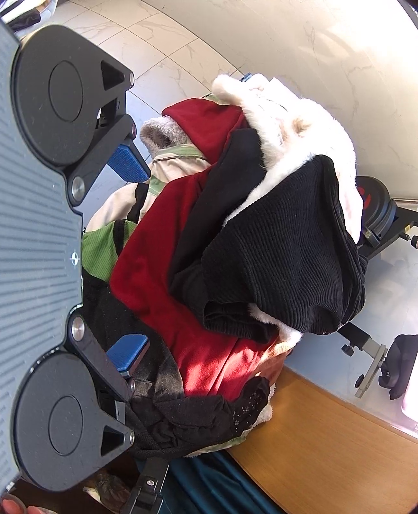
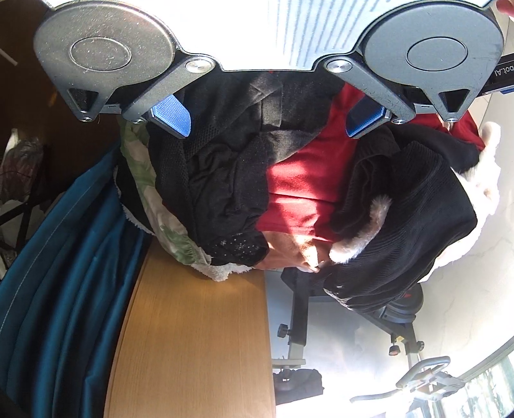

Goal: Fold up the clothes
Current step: 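Move both grippers toward the black ribbed knit garment on the pile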

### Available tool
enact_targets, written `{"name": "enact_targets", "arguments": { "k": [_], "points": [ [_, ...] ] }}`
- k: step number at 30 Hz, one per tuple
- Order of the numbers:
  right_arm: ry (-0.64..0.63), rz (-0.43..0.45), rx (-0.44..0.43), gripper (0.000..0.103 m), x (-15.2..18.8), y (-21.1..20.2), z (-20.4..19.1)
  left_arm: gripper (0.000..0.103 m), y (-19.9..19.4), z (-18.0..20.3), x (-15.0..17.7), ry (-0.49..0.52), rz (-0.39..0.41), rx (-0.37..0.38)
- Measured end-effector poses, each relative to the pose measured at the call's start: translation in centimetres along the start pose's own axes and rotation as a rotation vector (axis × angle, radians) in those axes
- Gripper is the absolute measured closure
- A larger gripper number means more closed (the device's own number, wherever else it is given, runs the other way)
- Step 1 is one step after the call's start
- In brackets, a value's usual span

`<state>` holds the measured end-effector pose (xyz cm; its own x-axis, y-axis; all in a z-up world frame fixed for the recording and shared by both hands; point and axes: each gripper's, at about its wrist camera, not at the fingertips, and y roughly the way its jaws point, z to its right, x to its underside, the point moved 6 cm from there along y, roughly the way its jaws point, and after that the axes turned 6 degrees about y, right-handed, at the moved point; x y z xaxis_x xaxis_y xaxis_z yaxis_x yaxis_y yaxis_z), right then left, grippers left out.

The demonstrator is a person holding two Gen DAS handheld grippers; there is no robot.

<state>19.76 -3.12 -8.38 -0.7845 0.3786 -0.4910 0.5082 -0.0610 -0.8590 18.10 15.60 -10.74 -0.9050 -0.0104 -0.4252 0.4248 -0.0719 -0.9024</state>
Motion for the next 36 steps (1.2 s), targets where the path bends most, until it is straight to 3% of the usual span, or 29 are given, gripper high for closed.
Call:
{"name": "enact_targets", "arguments": {
  "k": [11,19,28,36],
  "points": [
    [0.036,0.027,0.026,0.001,-0.6,0.8,-3.6,0.000,1.4,-3.6,-1.3,0.027,-0.011,0.026],
    [-0.009,0.030,0.024,0.001,-0.4,1.5,-7.0,0.000,1.8,-6.4,-1.6,0.015,-0.010,0.035],
    [-0.037,0.033,-0.026,0.001,-0.7,2.4,-10.3,0.000,1.7,-9.5,-2.0,-0.022,0.015,0.028],
    [-0.007,0.024,-0.055,0.001,-1.9,3.3,-9.8,0.000,2.0,-10.7,-1.9,-0.049,0.019,0.027]
  ]
}}
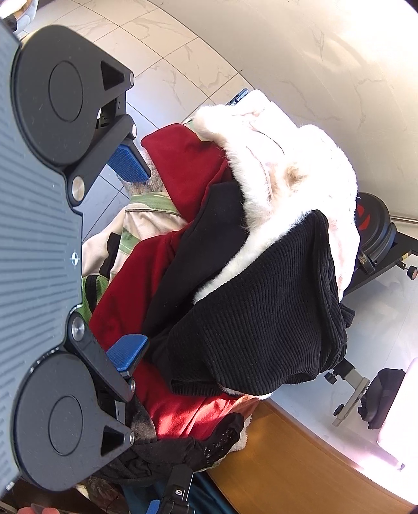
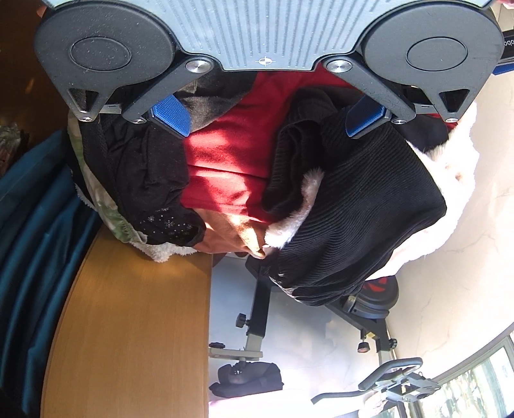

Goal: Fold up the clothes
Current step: 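Move both grippers toward the black ribbed knit garment on the pile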

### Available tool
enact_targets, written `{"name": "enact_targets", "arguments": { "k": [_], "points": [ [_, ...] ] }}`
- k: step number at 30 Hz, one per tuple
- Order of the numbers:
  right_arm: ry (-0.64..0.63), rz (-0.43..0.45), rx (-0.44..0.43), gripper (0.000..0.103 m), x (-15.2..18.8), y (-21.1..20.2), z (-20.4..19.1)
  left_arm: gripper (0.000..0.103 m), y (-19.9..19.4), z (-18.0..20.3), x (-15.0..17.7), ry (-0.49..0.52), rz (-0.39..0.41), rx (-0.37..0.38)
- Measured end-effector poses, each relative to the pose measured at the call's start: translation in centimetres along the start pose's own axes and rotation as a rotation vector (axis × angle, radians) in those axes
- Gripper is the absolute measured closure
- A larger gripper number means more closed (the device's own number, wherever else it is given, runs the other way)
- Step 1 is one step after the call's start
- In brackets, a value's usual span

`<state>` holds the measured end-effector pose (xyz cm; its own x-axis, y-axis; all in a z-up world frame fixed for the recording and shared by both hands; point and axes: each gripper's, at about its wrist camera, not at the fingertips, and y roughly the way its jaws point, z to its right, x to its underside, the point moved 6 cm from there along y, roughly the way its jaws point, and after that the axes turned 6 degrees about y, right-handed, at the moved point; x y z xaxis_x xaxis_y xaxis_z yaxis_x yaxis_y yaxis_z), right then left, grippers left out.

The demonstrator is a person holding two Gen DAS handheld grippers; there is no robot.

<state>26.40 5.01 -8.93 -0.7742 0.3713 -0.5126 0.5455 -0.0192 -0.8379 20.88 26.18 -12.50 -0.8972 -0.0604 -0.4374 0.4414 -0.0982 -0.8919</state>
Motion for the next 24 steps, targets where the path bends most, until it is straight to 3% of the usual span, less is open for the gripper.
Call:
{"name": "enact_targets", "arguments": {
  "k": [11,19,24],
  "points": [
    [0.034,-0.041,0.057,0.001,-1.5,4.1,2.5,0.000,1.8,-0.1,-2.0,0.016,0.005,-0.012],
    [-0.041,-0.054,0.045,0.001,-6.2,10.1,0.5,0.000,4.7,-2.2,-8.4,-0.034,0.048,-0.078],
    [0.004,-0.051,-0.040,0.001,-11.0,14.2,-1.4,0.000,7.7,-1.7,-13.8,0.026,0.084,-0.081]
  ]
}}
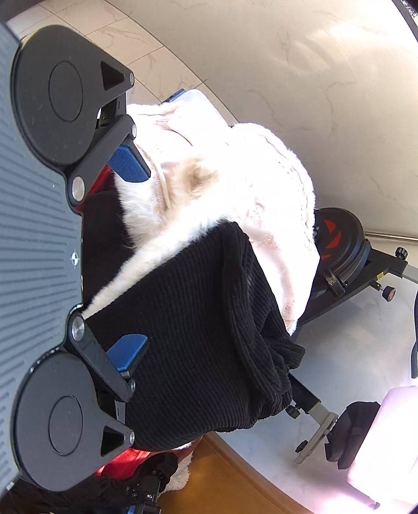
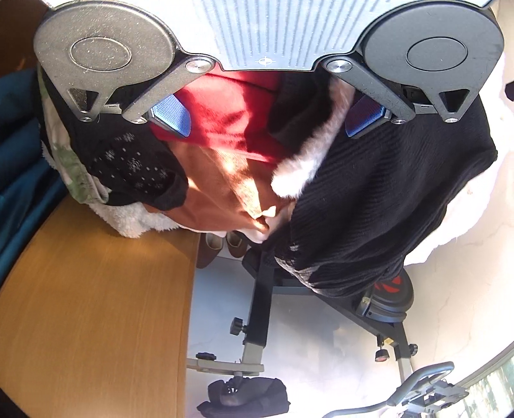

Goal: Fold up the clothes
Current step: 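Move both grippers toward the black ribbed knit garment on the pile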

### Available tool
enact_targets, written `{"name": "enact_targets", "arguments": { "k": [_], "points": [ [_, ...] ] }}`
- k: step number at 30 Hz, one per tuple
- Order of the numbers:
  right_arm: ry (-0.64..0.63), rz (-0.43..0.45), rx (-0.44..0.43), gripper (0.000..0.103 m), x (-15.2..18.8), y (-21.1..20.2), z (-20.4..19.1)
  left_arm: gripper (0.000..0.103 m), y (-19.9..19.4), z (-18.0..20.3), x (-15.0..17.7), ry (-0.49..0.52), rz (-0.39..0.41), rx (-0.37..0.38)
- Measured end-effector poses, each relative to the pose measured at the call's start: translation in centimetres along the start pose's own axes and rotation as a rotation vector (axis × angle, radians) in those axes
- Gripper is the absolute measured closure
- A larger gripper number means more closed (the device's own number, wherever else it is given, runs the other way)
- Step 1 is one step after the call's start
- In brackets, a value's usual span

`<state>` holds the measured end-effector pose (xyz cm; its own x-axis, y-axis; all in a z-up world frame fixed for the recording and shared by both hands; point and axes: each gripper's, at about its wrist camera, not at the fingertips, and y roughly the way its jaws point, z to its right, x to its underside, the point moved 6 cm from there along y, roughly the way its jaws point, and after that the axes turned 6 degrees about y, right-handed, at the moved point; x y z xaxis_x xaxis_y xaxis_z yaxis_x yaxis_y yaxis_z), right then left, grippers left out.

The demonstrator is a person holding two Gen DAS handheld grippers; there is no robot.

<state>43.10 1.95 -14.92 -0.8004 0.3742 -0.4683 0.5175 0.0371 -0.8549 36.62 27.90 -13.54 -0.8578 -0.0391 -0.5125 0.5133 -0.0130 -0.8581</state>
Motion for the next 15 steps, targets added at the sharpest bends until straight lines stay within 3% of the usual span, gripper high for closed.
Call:
{"name": "enact_targets", "arguments": {
  "k": [7,13,15],
  "points": [
    [0.076,-0.014,-0.085,0.005,-6.8,7.0,-3.0,0.000,4.2,2.0,-4.4,0.070,0.000,0.030],
    [0.110,-0.051,-0.098,0.006,-9.8,11.7,-5.9,0.000,5.3,-1.0,-5.9,-0.026,-0.009,-0.017],
    [0.091,-0.083,-0.110,0.032,-9.7,12.8,-6.8,0.000,5.4,-1.8,-6.0,-0.040,-0.013,-0.034]
  ]
}}
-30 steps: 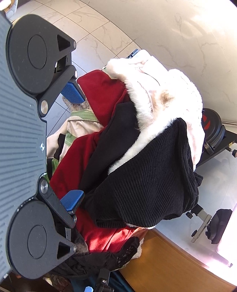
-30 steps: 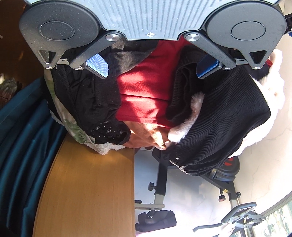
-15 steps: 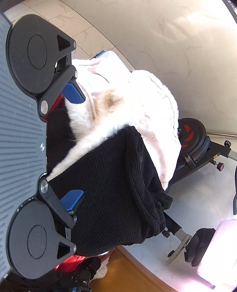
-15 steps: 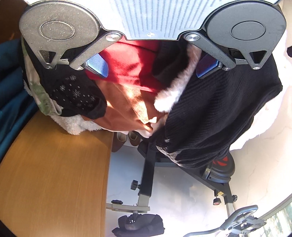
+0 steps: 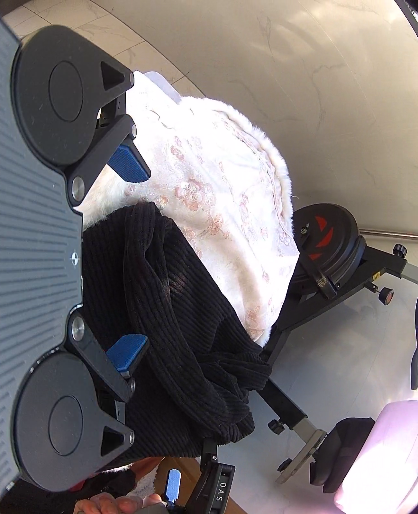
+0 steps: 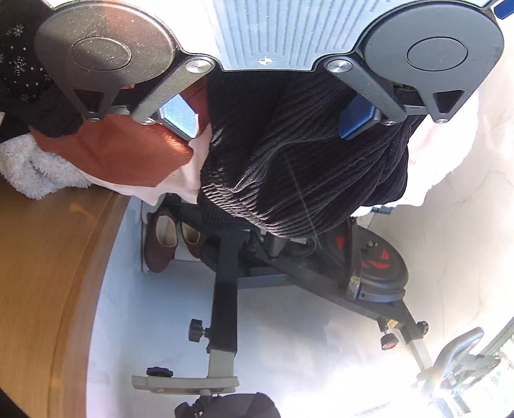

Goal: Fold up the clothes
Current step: 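Move both grippers toward the black ribbed knit garment on the pile, then close the right gripper on the black ribbed garment while the left gripper closes on it too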

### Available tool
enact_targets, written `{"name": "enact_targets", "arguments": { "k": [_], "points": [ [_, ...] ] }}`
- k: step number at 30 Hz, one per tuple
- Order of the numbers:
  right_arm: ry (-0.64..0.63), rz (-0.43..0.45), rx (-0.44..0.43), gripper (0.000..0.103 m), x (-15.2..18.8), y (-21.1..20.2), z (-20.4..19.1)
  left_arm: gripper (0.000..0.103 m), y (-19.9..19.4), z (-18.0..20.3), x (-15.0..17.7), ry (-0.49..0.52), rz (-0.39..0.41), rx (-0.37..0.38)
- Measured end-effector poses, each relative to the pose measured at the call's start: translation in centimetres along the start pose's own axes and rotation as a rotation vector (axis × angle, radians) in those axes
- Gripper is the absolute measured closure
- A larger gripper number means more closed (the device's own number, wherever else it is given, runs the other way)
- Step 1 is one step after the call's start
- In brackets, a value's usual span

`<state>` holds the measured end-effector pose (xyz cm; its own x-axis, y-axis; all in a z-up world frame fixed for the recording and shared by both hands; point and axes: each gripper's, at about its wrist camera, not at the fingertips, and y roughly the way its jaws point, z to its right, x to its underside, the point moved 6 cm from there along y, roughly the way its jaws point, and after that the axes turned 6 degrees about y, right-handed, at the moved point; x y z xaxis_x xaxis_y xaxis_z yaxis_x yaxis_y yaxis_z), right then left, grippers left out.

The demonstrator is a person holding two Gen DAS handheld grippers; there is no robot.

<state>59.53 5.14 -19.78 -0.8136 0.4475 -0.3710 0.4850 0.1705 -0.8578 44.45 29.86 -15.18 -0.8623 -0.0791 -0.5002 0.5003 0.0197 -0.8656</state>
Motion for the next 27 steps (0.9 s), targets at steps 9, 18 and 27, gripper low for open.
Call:
{"name": "enact_targets", "arguments": {
  "k": [9,18,27],
  "points": [
    [-0.078,0.090,-0.060,0.100,3.8,-6.5,1.7,0.000,-0.6,-1.5,0.9,-0.044,-0.013,-0.006],
    [0.003,0.034,-0.014,0.100,12.4,-13.2,8.4,0.000,-2.0,0.3,3.0,-0.058,-0.028,0.078],
    [0.002,-0.017,-0.011,0.100,15.9,-13.3,8.4,0.000,-1.8,1.7,3.5,-0.069,-0.050,0.114]
  ]
}}
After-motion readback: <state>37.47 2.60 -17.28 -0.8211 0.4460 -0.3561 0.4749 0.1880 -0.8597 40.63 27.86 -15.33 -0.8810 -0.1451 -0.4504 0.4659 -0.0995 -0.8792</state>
